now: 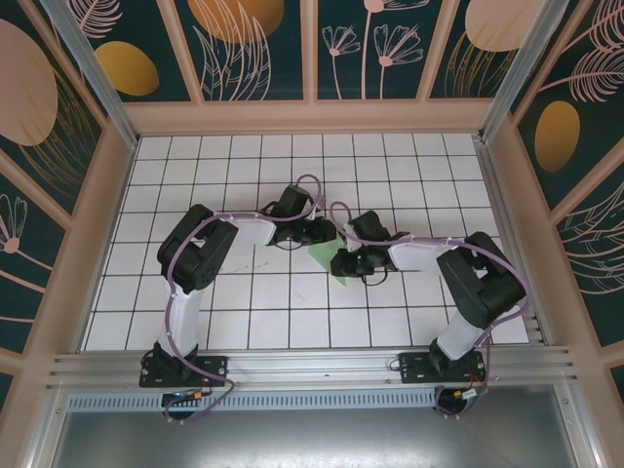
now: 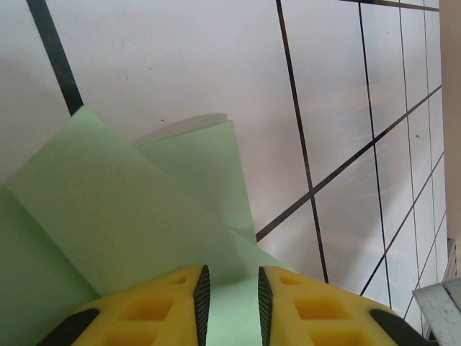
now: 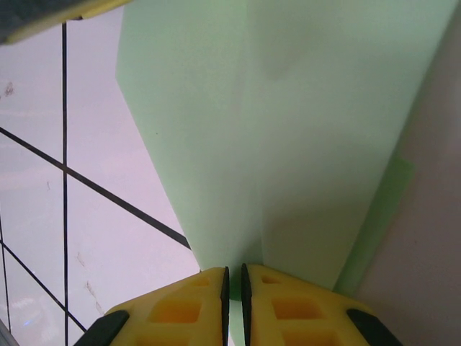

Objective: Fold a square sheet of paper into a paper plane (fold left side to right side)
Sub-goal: Fourth fold the wing at the center of the table.

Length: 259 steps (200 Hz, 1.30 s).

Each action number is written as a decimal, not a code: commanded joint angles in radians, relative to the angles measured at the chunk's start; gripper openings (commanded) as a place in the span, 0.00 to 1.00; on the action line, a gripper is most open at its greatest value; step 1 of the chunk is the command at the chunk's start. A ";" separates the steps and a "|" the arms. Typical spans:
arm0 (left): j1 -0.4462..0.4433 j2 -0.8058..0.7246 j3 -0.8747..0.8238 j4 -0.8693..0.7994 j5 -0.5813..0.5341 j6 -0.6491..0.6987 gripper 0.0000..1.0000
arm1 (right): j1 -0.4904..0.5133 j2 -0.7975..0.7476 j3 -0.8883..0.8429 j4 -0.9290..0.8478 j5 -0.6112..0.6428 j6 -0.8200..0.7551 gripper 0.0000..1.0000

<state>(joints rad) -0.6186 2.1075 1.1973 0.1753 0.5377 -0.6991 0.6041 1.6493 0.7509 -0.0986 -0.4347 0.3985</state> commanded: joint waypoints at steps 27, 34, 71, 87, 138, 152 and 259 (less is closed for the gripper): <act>0.006 0.095 -0.042 -0.151 -0.151 0.040 0.29 | 0.003 -0.113 0.009 -0.066 0.010 0.013 0.18; 0.005 0.095 -0.042 -0.150 -0.151 0.040 0.29 | 0.003 -0.122 0.013 -0.063 -0.002 0.016 0.18; 0.005 0.091 -0.044 -0.150 -0.151 0.040 0.29 | 0.021 -0.117 -0.024 -0.002 -0.105 0.066 0.18; 0.005 0.090 -0.045 -0.149 -0.151 0.041 0.29 | 0.024 -0.099 -0.043 0.021 -0.126 0.077 0.18; 0.005 0.089 -0.045 -0.151 -0.151 0.041 0.29 | 0.023 -0.056 -0.037 -0.012 -0.074 0.059 0.18; 0.005 0.089 -0.048 -0.152 -0.151 0.040 0.29 | 0.021 -0.052 -0.036 -0.017 -0.066 0.056 0.18; 0.005 0.092 -0.042 -0.158 -0.153 0.043 0.29 | 0.008 -0.038 -0.071 -0.002 -0.058 0.056 0.18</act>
<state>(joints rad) -0.6193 2.1075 1.1973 0.1749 0.5339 -0.6991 0.6205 1.6028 0.6952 -0.1020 -0.4984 0.4519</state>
